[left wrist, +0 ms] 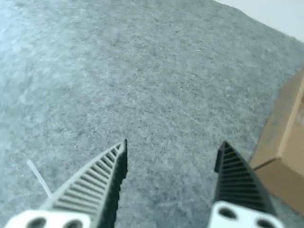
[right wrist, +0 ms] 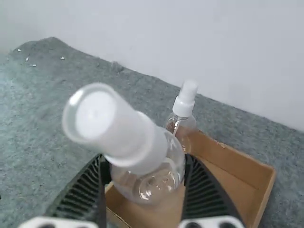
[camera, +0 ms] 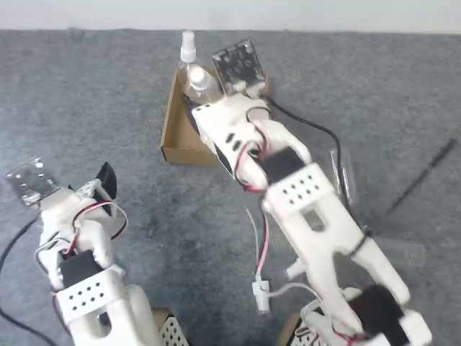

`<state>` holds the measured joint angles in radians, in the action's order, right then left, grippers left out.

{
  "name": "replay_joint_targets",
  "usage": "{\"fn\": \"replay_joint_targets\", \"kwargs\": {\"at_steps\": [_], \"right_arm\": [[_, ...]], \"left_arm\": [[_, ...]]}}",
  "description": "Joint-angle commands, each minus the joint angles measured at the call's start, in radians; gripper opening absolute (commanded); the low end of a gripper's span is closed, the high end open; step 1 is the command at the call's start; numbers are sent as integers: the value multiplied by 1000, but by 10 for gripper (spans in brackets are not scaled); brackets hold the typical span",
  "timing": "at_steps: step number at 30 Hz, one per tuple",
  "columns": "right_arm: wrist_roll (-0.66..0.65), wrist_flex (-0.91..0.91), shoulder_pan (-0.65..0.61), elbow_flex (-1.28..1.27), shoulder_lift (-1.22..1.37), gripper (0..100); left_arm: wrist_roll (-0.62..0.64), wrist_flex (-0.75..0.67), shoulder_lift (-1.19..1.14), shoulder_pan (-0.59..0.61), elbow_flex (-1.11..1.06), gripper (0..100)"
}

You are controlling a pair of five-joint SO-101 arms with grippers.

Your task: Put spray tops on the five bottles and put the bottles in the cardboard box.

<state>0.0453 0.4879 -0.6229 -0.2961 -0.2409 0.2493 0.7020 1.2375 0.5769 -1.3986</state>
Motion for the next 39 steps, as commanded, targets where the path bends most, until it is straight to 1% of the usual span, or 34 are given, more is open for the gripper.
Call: {"fn": "replay_joint_targets", "kwargs": {"at_steps": [1, 24, 39], "right_arm": [[-17, -7, 12, 137, 47, 9], [-8, -8, 12, 601, 644, 9], [-8, -10, 19, 778, 866, 9]], "left_arm": [[-12, -28, 12, 11, 13, 283], [-12, -23, 12, 11, 12, 283], [-12, -21, 12, 11, 12, 283]]}}
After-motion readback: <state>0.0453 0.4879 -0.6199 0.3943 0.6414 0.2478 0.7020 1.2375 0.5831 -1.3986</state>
